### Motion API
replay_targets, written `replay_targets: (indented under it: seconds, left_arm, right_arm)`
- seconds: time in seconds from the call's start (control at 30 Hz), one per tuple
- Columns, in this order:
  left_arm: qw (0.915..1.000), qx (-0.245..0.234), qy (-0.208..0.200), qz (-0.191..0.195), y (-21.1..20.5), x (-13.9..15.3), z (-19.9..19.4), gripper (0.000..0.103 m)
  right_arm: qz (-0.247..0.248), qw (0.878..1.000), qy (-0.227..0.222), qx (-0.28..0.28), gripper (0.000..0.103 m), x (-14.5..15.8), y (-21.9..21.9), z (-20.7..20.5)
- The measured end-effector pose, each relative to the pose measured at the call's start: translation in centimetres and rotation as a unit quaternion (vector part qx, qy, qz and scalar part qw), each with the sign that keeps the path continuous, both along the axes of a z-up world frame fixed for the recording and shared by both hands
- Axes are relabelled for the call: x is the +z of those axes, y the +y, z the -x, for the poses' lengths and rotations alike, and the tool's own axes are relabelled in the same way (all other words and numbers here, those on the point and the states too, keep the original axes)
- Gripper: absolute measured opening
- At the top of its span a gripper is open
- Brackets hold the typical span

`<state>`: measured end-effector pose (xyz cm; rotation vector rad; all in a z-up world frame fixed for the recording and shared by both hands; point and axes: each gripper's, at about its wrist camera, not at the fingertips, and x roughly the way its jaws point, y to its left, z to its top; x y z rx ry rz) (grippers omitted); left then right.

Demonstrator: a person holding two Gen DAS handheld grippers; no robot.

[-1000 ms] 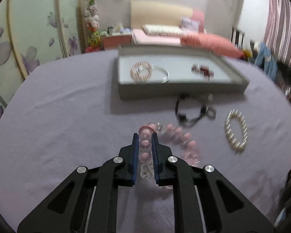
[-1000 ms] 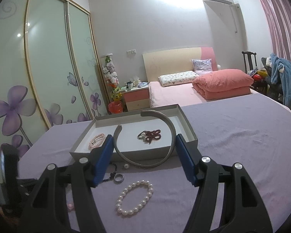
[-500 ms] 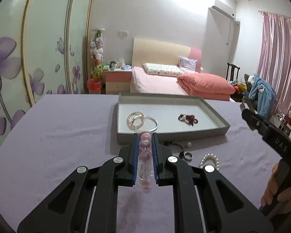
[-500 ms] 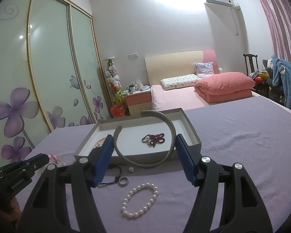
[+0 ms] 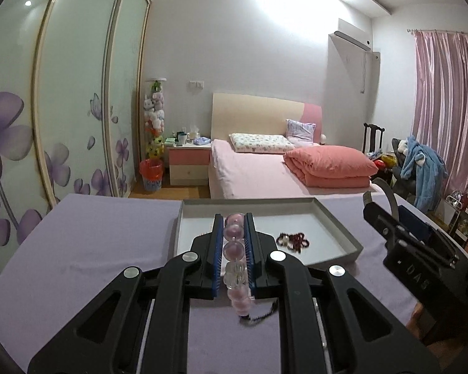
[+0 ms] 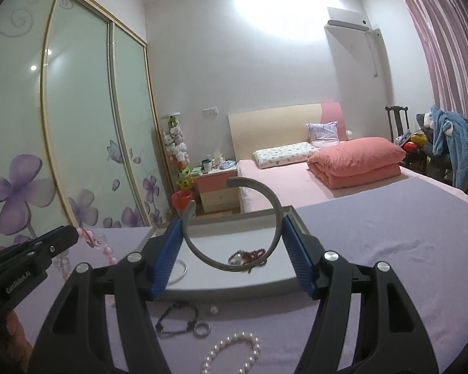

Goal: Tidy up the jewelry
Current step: 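Carry the pink bead bracelet and silver cuff into the tray, opening both tools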

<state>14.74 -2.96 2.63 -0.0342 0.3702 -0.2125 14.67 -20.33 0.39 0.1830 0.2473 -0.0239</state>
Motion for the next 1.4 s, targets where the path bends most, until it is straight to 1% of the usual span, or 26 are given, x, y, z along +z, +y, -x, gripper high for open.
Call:
replay_targets:
  seconds: [0.23, 0.4, 0.53, 0.7, 0.93, 1.2, 1.27, 1.3, 1.33, 1.4]
  left_arm:
    - [1.0000, 0.004, -0.008, -0.002, -0.6, 0.0, -1.6, 0.014]
    - [1.0000, 0.005, -0.004, -0.002, -0.9, -0.5, -2.6, 0.014]
    - [1.0000, 0.007, 0.002, -0.006, -1.2, -1.1, -3.8, 0.014]
    - [0.9998, 0.010, 0.019, -0.005, -1.7, -2.1, -5.9, 0.014]
    - [0.9988, 0.007, 0.048, 0.006, -1.8, -3.8, -8.9, 0.014]
    - [0.9961, 0.004, 0.087, 0.017, -2.2, -5.7, -11.4, 0.014]
    - [0.9945, 0.000, 0.101, 0.028, -2.0, -6.1, -11.8, 0.014]
    - [0.9940, 0.000, 0.104, 0.034, -1.8, -6.1, -11.9, 0.016]
    - [0.9933, -0.003, 0.108, 0.042, -1.5, -6.1, -12.0, 0.018]
    - [0.9927, 0.000, 0.110, 0.048, -0.9, -5.9, -11.8, 0.036]
  right_arm:
    - [-0.001, 1.000, -0.005, -0.012, 0.063, 0.1, 0.0, -2.3]
    - [0.003, 1.000, -0.004, -0.012, 0.063, 0.1, 0.1, -3.8]
    - [0.003, 1.000, 0.005, -0.010, 0.063, -0.2, 0.0, -5.6]
    - [-0.004, 0.999, 0.035, -0.007, 0.063, -1.2, -0.6, -8.7]
    - [-0.010, 0.996, 0.092, 0.011, 0.063, -3.5, -0.9, -12.9]
    - [-0.029, 0.985, 0.166, 0.038, 0.064, -5.9, -0.8, -16.7]
    - [-0.037, 0.980, 0.188, 0.048, 0.065, -6.5, -0.7, -17.5]
    - [-0.038, 0.979, 0.192, 0.049, 0.067, -6.6, -0.7, -17.6]
    - [-0.037, 0.979, 0.193, 0.049, 0.072, -6.7, -0.7, -17.5]
    - [-0.034, 0.981, 0.184, 0.048, 0.074, -6.4, -0.9, -16.8]
